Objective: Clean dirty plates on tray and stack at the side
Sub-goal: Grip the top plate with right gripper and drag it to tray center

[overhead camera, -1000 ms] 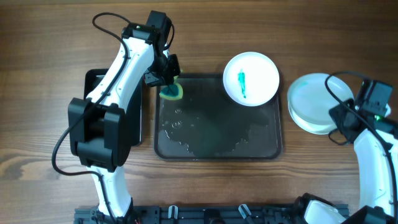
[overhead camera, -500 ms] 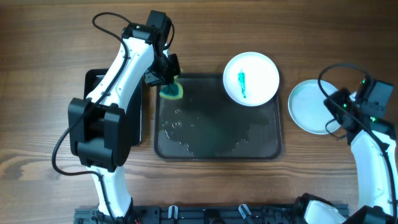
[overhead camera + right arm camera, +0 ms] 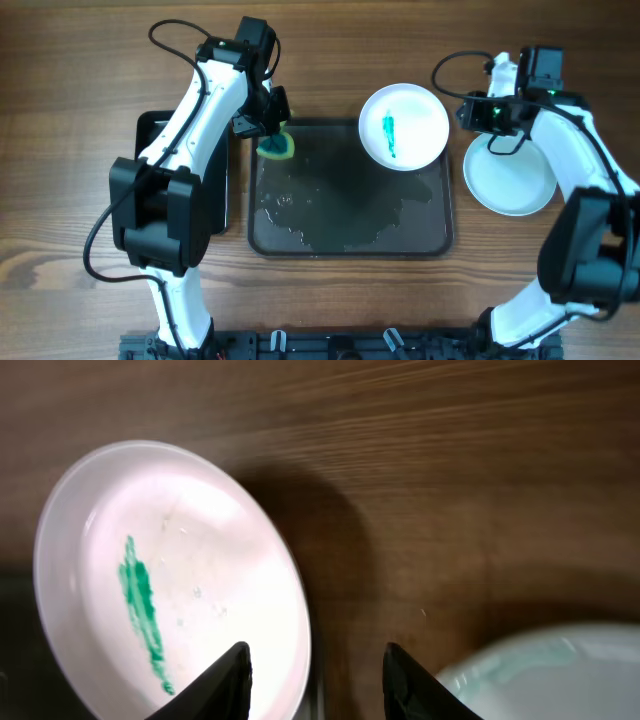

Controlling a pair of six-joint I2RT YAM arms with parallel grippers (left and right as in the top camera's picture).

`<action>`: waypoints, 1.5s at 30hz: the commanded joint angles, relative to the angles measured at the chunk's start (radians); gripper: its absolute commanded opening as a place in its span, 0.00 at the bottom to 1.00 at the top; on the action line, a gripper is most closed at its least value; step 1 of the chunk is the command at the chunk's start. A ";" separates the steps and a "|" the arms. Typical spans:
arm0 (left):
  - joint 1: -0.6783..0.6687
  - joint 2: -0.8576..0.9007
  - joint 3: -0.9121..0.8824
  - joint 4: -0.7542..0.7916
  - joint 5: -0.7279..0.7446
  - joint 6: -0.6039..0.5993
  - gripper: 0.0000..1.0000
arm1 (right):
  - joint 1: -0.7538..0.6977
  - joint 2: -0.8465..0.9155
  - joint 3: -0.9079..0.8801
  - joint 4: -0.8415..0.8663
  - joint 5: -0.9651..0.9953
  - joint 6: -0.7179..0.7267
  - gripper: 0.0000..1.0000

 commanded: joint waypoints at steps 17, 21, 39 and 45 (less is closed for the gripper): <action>0.000 -0.017 0.016 0.011 -0.007 0.016 0.04 | 0.002 0.175 0.014 0.065 -0.165 -0.092 0.05; 0.000 -0.017 0.016 0.011 -0.007 0.016 0.04 | 0.019 0.121 0.015 -0.037 -0.212 0.051 0.04; 0.000 -0.017 0.016 0.018 -0.007 0.016 0.04 | 0.417 0.050 -0.039 -0.265 0.085 0.468 0.23; 0.000 -0.017 0.016 0.018 -0.007 0.016 0.04 | 0.416 0.060 -0.098 -0.215 0.070 0.523 0.27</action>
